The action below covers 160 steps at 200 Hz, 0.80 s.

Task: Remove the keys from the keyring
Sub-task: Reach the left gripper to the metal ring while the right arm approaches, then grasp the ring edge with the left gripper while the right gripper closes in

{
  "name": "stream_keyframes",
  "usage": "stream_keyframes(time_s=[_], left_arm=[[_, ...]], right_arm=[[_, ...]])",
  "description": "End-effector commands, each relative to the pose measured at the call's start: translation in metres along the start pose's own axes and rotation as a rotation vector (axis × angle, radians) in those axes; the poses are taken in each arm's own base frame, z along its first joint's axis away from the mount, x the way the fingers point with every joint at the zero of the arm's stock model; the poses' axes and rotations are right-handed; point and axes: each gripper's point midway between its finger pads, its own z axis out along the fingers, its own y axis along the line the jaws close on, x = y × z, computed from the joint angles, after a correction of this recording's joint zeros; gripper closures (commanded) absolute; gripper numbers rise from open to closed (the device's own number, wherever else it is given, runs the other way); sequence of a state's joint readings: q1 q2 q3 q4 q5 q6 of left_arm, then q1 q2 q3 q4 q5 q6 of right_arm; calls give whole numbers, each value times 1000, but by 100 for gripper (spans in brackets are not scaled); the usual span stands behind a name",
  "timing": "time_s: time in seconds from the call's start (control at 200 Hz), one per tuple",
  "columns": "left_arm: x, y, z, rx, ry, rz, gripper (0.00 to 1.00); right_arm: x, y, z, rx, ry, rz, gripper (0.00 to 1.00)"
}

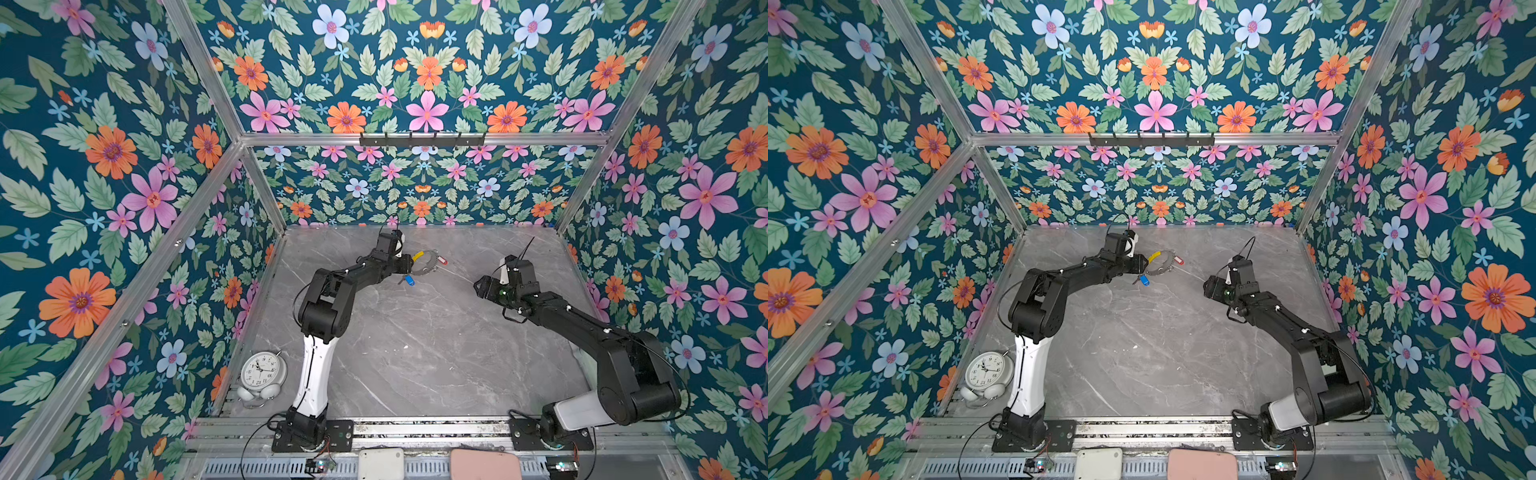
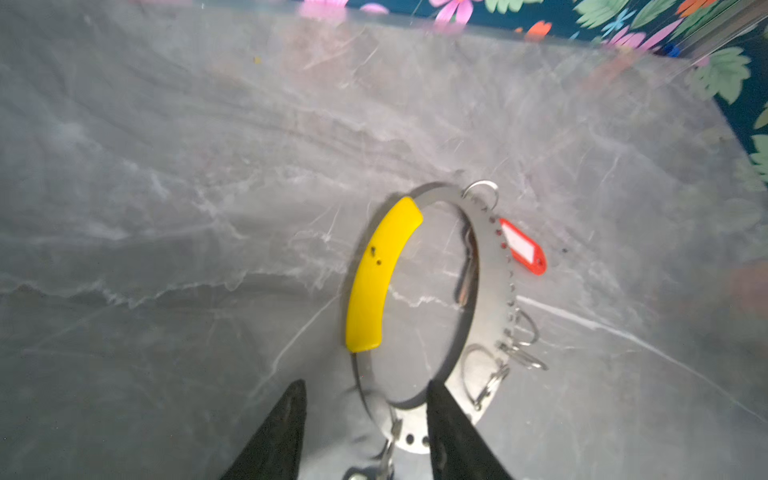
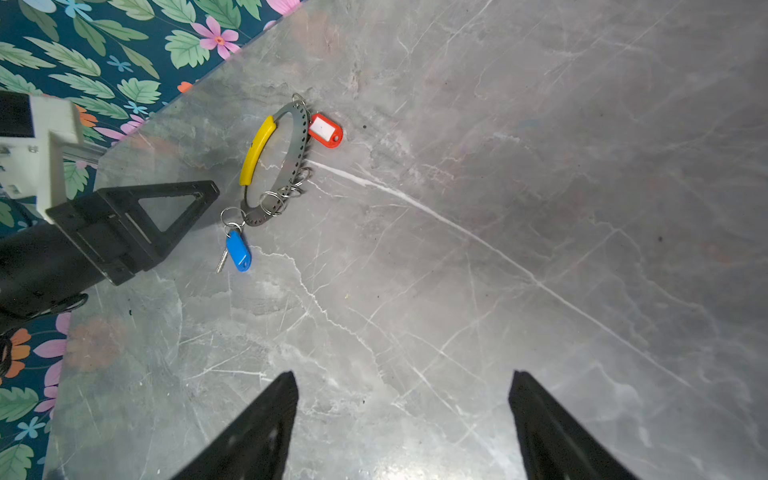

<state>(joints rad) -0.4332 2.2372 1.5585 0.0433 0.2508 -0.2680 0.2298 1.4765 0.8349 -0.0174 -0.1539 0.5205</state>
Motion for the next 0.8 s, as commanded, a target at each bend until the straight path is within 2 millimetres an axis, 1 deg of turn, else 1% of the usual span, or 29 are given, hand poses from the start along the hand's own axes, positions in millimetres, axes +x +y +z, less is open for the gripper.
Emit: stream_keyframes(time_s=[0.0, 0.195, 0.42, 0.605, 0.725, 0.795], left_arm=[[10, 0, 3, -13, 35, 38, 56], [18, -9, 2, 30, 38, 37, 63], [25, -7, 1, 25, 41, 35, 76], [26, -14, 2, 61, 34, 38, 87], [26, -23, -2, 89, 33, 43, 100], [28, -27, -9, 96, 32, 52, 100]], right_arm=[[-2, 2, 2, -8, -3, -11, 19], [0, 0, 7, -5, 7, -8, 19], [2, 0, 7, -6, 11, -6, 19], [2, 0, 7, -6, 14, -5, 19], [3, 1, 6, -12, 17, -4, 19], [2, 5, 5, -28, 17, -5, 20]])
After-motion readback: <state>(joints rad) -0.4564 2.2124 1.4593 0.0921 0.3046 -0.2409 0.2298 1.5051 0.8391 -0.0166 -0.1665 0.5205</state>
